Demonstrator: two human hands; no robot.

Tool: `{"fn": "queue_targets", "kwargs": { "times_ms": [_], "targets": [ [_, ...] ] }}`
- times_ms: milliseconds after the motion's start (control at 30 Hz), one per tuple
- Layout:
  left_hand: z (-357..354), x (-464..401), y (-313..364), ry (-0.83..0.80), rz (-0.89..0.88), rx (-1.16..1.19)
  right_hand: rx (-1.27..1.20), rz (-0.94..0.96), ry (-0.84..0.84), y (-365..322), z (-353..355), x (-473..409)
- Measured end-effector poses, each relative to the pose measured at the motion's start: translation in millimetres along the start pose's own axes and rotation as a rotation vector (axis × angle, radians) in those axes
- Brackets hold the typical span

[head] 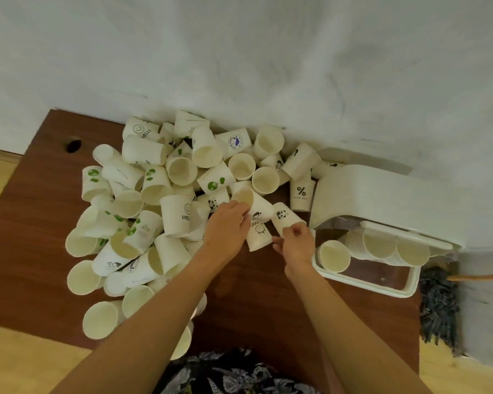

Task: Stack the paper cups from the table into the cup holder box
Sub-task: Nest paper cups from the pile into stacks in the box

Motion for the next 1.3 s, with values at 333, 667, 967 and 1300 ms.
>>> {"fn": "queue_targets", "kwargs": {
  "times_ms": [333,667,967,1300],
  "targets": [
    [1,51,74,0.040,-0.098,0.108,0.157,0.552,0.168,-17,118,63],
    [-53,79,141,-0.080,-0.323,0.078,0.351,0.865,0.337,-14,206,88],
    [-91,79,155,-0.074,-0.387,0.098,0.347,0.945,0.358,-18,235,82],
    [-98,79,145,-0.065,-0.339,0.062,0.391,1.007,0.250,-29,223,73]
  ]
}}
Point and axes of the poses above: each hand's wrist, its own x-axis away from the middle knuckle, its own z-axis out of the back of the hand, y = z × x, the point moved 7 cm from there along -x, towards the middle knuckle, and after that the axes turned 6 degrees about y, right-handed, at the moved point
